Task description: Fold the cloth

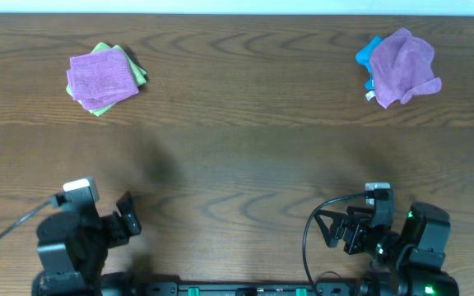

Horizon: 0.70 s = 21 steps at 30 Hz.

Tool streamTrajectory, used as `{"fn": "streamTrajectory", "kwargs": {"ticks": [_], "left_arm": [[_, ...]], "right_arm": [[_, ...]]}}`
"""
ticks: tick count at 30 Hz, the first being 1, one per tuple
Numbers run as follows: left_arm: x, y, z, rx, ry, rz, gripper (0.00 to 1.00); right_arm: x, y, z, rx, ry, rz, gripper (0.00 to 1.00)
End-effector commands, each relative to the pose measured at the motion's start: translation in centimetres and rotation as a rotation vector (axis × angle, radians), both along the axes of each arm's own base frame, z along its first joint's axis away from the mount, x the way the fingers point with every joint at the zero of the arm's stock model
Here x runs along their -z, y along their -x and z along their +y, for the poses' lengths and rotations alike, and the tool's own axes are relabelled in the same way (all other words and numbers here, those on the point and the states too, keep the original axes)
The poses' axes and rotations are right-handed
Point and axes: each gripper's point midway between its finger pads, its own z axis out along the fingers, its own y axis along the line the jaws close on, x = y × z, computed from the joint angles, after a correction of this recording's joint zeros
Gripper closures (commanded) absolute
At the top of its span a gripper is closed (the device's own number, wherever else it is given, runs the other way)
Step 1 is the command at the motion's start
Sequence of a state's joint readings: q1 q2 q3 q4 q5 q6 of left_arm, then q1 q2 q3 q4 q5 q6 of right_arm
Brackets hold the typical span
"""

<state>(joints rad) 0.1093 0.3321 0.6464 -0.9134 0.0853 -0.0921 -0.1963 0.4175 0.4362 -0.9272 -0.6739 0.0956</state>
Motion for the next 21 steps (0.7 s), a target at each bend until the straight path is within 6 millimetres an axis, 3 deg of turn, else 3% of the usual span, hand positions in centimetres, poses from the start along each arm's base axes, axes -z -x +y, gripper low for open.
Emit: {"fn": "streamTrajectory", "kwargs": {"ticks": [1,8,21], "left_arm": [[1.7,0.2,-0.5,0.048,-0.025,-0.022,0.04],[5.6,0.8,-0.9,0.076,-0.032,-0.025,0.05],[8.9,1.0,-1.9,0.221,-0.133,-0.006,0.05]], "right_arm": [[-0.1,0.0,0.0,0.003,-0.01,-0.002,0.01],[-0.1,0.0,0.0,0.003,-0.01,-0.002,0.01],[-0.1,0.0,0.0,0.003,-0.01,-0.002,0.01]]}}
